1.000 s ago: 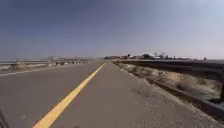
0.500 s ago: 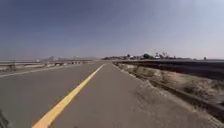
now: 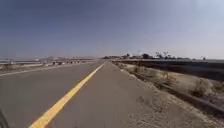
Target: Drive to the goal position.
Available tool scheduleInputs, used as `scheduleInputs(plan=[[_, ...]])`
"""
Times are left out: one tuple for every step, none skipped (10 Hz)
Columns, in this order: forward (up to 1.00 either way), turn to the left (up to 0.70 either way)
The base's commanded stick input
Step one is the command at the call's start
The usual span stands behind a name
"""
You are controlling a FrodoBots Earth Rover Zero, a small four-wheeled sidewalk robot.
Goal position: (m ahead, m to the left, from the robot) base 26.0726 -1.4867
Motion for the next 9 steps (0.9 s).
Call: scheduleInputs(plan=[[0.5,0.0],[0.5,0.0],[0.5,0.0],[0.5,0.0],[0.5,0.0],[0.5,0.0],[0.5,0.0],[0.5,0.0],[0.5,0.0]])
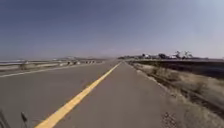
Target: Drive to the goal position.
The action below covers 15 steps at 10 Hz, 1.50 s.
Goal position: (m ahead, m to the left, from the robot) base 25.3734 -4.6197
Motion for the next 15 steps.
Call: scheduleInputs(plan=[[0.5,0.0],[0.5,0.0],[0.5,0.0],[0.5,0.0],[0.5,0.0],[0.5,0.0],[0.5,0.0],[0.5,0.0],[0.5,-0.5],[0.5,-0.5],[0.5,-0.27],[0.5,-0.02],[0.5,0.0],[0.5,0.0],[0.5,0.0]])
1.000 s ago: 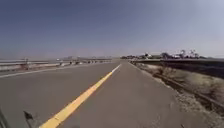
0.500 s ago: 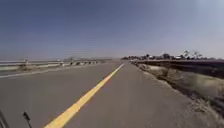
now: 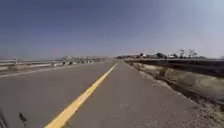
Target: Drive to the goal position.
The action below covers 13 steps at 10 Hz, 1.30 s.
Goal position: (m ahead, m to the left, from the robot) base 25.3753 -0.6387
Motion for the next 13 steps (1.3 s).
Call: scheduleInputs(plan=[[0.5,0.0],[0.5,0.0],[0.5,0.0],[0.5,0.0],[0.5,0.0],[0.5,0.0],[0.5,0.0],[0.5,0.0],[0.5,0.0],[0.5,0.0],[0.5,0.0],[0.5,0.0],[0.5,0.0]])
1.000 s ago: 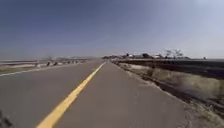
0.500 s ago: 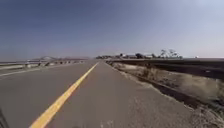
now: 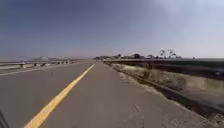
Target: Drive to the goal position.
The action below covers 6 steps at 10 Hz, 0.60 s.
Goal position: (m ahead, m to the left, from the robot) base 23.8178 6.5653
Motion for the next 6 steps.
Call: scheduleInputs(plan=[[0.5,0.0],[0.5,0.0],[0.5,0.03],[0.5,0.28],[0.5,0.5],[0.5,0.5]])
